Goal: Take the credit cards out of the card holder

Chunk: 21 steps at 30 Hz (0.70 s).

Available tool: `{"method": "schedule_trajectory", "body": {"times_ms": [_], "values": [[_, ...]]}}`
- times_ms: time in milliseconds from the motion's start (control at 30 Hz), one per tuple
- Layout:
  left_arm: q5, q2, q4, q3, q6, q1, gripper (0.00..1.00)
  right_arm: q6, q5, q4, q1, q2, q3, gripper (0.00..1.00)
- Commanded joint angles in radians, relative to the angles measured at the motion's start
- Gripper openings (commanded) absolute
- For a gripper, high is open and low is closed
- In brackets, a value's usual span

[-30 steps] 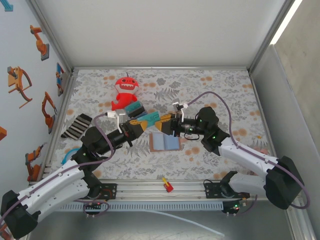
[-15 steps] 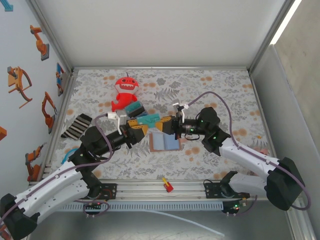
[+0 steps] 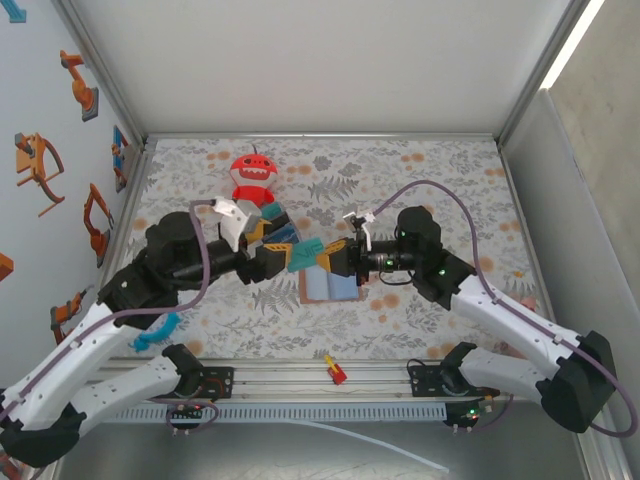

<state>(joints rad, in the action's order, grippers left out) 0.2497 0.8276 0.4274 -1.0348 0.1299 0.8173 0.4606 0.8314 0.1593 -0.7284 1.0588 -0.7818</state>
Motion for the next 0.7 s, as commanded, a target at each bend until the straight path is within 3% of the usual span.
{"method": "schedule_trajectory", "body": {"times_ms": [0, 133, 267, 667], "values": [[0.115, 0.067, 0.132, -0.073, -0.086, -0.007, 0.73, -0.060, 0.038, -0.092, -0.003, -0.023, -0.044, 0.00], [0.181, 0.156, 0.205, -0.142, -0.119, -0.012, 0.75, -0.073, 0.059, -0.130, -0.003, -0.017, -0.061, 0.00], [0.252, 0.204, 0.229, -0.169, -0.134, -0.027, 0.69, -0.080, 0.071, -0.147, -0.003, -0.014, -0.065, 0.00], [0.358, 0.248, 0.286, -0.154, -0.202, -0.062, 0.44, -0.091, 0.087, -0.147, -0.003, -0.025, -0.065, 0.00]]}}
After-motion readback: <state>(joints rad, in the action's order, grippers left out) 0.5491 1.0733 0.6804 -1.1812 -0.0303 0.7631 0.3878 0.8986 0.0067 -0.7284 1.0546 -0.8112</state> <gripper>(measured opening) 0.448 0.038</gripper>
